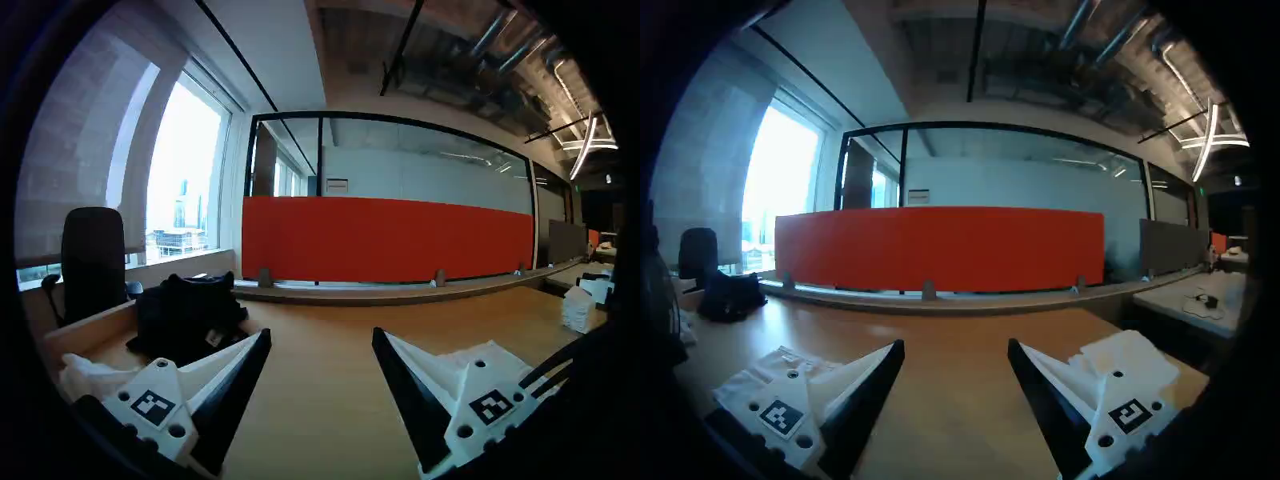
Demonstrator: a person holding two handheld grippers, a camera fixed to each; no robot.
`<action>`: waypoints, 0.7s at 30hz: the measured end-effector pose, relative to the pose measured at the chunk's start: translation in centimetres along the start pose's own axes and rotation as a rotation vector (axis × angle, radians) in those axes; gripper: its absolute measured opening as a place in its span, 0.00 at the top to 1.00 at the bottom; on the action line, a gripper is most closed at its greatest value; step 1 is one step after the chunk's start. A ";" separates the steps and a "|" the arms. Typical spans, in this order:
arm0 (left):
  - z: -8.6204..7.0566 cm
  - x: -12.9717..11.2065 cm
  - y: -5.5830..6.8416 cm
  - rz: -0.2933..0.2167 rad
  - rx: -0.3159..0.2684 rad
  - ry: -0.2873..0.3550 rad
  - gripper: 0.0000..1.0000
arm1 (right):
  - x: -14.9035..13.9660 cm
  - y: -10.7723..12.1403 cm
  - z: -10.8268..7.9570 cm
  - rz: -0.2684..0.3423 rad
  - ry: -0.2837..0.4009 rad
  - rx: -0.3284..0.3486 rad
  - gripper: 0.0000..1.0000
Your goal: Fold towel
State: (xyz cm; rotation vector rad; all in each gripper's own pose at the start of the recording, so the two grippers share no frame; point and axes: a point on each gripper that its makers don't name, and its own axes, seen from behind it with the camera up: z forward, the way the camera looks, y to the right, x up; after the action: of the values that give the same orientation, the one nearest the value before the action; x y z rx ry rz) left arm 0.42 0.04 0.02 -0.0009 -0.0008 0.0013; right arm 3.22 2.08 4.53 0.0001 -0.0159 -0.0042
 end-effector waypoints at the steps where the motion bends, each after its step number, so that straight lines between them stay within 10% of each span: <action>1: 0.0 0.5 0.1 0.002 -0.001 -0.001 0.06 | 0.8 -0.1 -0.1 -0.004 -0.002 0.001 0.00; 21: -1.5 13.1 1.6 0.051 -0.035 -0.042 0.06 | 15.0 -2.3 -1.3 -0.009 -0.018 0.026 0.00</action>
State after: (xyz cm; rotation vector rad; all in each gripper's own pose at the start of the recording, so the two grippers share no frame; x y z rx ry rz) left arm 13.50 1.67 -1.46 -0.0357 -0.0430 0.0523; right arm 18.23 -0.29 3.52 0.0257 -0.0337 -0.0134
